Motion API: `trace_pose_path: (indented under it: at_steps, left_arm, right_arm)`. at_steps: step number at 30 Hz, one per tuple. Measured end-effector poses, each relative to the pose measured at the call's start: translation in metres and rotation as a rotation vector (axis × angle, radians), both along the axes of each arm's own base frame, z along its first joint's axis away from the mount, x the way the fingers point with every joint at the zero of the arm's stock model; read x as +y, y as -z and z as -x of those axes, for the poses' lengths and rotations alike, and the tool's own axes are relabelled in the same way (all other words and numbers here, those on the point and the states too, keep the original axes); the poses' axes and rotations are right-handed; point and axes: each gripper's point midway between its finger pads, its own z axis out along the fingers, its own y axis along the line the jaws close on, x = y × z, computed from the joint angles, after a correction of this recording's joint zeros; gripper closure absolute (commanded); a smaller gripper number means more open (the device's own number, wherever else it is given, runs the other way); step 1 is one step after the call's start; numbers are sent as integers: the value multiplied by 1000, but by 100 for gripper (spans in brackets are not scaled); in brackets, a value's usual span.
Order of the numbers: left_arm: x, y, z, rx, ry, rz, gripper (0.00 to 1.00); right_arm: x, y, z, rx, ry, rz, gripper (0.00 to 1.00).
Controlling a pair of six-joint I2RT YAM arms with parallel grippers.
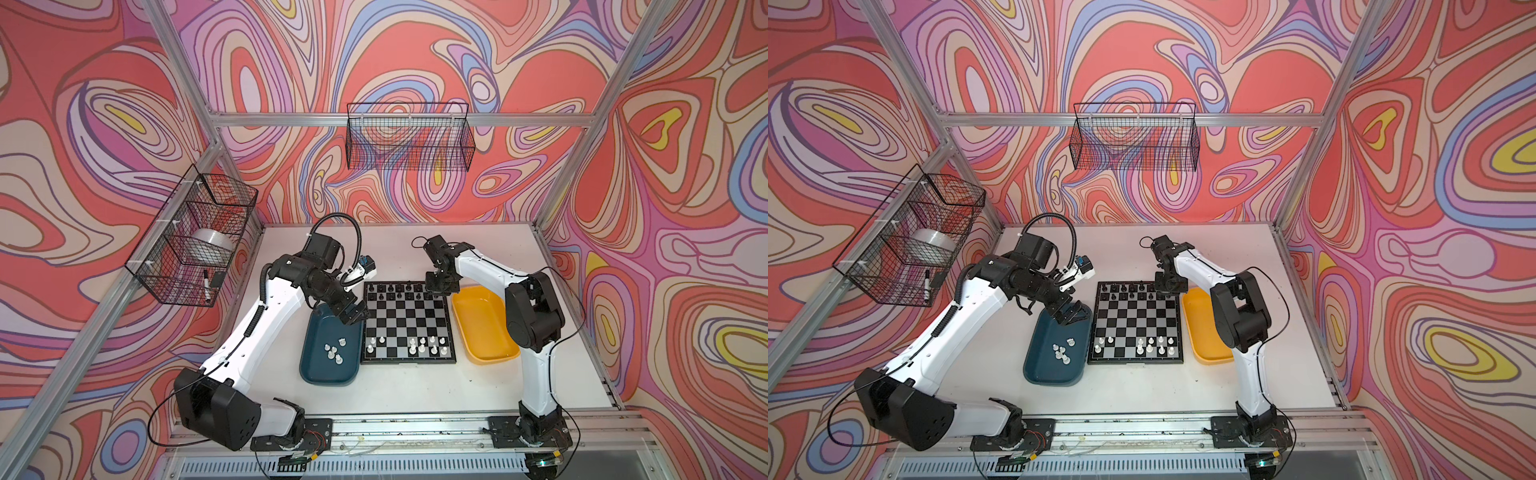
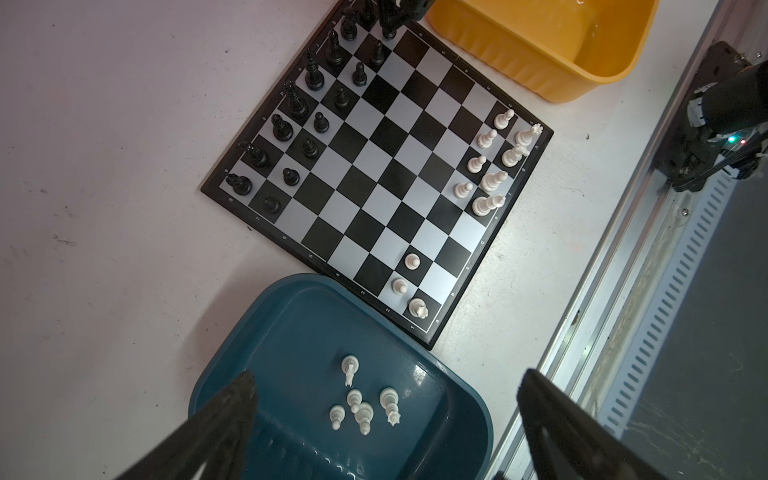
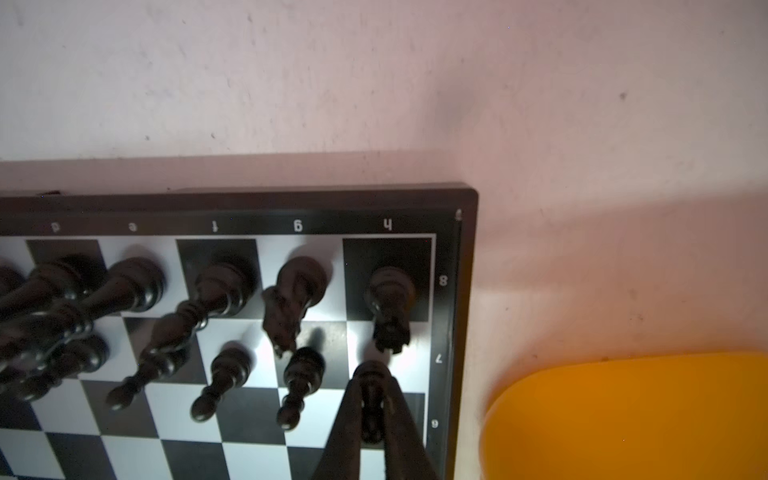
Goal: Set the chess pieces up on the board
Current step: 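Position the black pawn over the empty second-row square at the board's corner, then lower the black pawn onto the square and open the right gripper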
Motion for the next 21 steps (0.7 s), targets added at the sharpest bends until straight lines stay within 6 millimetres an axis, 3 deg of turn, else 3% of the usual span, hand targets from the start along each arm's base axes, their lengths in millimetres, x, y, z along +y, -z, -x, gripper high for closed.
trace_pose_path:
  at_steps: [21]
  left_arm:
    - [1,1,-1,-2,-4,-9,2]
  right_arm:
    - [-1,5,-4,0,-8,21,87]
